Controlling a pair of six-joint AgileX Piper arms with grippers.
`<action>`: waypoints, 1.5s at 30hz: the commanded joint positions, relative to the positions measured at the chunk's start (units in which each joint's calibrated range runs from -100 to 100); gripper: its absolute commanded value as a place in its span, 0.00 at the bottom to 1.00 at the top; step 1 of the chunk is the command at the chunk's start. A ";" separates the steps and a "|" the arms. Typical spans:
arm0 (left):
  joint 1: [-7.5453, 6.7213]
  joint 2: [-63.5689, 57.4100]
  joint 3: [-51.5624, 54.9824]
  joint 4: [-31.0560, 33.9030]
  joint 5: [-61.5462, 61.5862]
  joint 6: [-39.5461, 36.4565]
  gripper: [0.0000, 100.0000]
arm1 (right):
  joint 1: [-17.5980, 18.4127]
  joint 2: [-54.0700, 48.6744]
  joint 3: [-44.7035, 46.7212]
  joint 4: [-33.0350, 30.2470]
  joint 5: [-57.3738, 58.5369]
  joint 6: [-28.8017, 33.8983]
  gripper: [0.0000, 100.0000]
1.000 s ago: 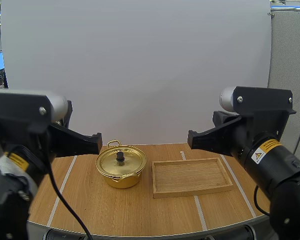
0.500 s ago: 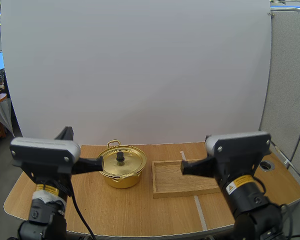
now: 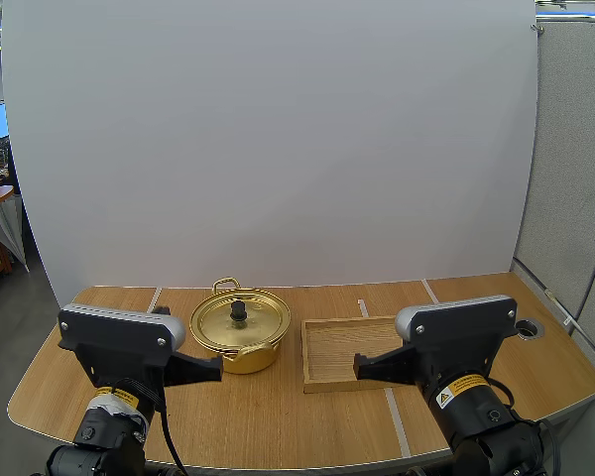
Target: Open the pot, put the pineapple inside, and close it
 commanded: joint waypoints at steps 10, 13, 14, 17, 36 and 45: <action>0.35 -0.21 0.08 0.59 14.30 -0.83 0.00 | -0.41 -0.33 0.00 -0.77 14.68 -0.47 0.00; 0.66 -0.21 0.08 0.88 14.62 -0.98 0.00 | -0.41 -0.33 0.00 -0.88 14.68 -0.47 0.00; 0.82 -0.21 0.08 0.88 14.62 -1.14 0.00 | -0.41 -0.33 0.00 -0.88 14.68 -0.47 0.00; 1.03 -0.21 0.08 0.88 14.83 -3.13 0.00 | -0.41 -0.33 0.00 -0.88 14.68 -0.47 0.00; 1.03 -0.21 0.08 1.00 12.94 -3.26 0.00 | -0.41 -0.33 0.00 -0.88 14.68 -0.47 0.00; 1.03 -0.21 0.08 1.00 11.94 -3.26 0.00 | -0.41 -0.33 0.00 -0.88 14.68 -0.47 0.00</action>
